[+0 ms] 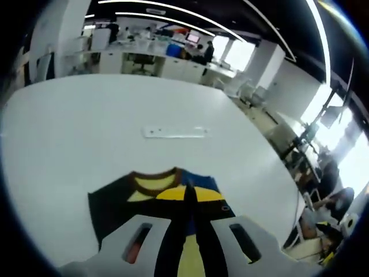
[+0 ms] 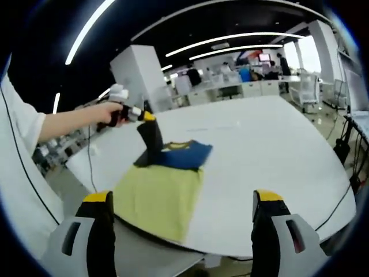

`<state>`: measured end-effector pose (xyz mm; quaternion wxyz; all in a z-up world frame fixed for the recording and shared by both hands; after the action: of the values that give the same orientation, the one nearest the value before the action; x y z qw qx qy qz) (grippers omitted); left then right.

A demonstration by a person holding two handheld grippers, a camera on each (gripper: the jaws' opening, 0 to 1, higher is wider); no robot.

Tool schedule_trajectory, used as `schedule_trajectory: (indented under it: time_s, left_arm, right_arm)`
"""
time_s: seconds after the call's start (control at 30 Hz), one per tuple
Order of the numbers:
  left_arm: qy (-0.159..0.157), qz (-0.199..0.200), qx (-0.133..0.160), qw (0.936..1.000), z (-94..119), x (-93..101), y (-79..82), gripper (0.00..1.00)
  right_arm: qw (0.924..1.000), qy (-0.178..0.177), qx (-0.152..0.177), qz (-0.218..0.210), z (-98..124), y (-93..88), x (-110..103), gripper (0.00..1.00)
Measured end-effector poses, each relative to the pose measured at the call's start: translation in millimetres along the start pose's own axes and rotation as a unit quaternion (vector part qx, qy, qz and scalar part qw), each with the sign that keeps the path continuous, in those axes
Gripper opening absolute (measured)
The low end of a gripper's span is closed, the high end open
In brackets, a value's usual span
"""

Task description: Fold the garment on the visible template until the final outline fits inside the template.

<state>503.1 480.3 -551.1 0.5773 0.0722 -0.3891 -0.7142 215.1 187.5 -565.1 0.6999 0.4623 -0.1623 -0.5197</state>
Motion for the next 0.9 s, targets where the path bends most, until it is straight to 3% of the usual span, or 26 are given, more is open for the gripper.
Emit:
schedule_trajectory:
  time_s: [0.9]
  left_arm:
    - [-0.008,0.033,-0.035,0.9988,-41.8,40.4,-34.4,0.0]
  right_arm:
    - [0.9988,0.03,-0.03,0.024,-5.2,-10.3,18.8,0.99]
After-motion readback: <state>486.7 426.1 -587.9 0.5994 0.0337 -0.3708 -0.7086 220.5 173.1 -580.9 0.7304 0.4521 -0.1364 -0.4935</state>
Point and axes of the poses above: the point that each gripper's makers call its tool centre point, and the gripper's own axes: z roughly backward along the fingers, x roughly to its right, y roughly out of its top, the point moved 5 cm from there along z, roughly backward along the fingers, and after that the axes turned 7 degrees about -x, right-handed, at the moved point
